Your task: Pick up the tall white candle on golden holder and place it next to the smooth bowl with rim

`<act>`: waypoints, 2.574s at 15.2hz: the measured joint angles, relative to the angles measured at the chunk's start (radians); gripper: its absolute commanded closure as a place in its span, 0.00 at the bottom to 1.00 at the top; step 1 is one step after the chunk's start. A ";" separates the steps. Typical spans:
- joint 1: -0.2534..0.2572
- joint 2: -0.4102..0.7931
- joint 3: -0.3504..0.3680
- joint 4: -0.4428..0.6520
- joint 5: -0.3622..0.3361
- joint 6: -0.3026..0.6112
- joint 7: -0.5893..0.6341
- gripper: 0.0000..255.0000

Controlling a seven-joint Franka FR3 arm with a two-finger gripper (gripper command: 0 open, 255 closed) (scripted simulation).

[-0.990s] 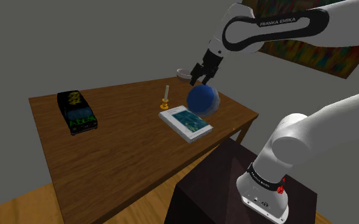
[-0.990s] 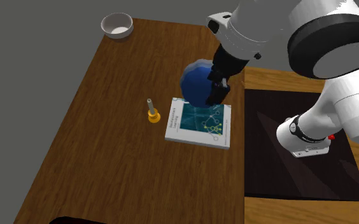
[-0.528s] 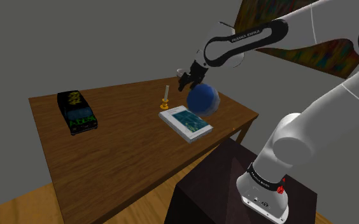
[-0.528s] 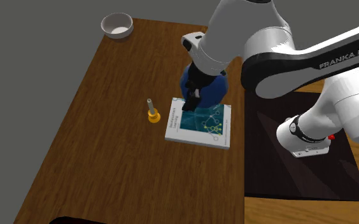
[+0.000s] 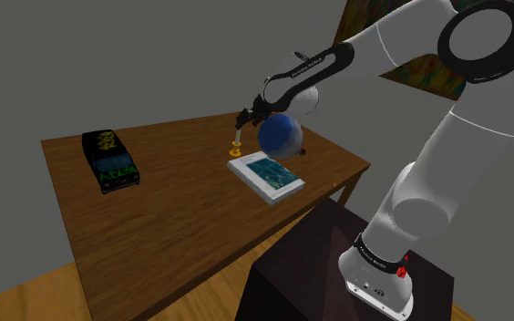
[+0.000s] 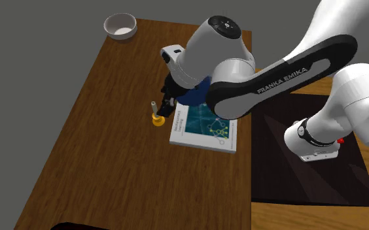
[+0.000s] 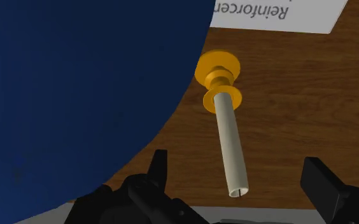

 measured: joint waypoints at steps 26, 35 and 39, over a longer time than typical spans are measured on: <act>-0.046 0.244 0.069 0.102 0.177 0.048 -0.156 1.00; -0.019 0.167 0.025 0.106 0.093 -0.033 -0.082 1.00; -0.011 0.129 0.010 0.122 0.048 -0.085 -0.043 1.00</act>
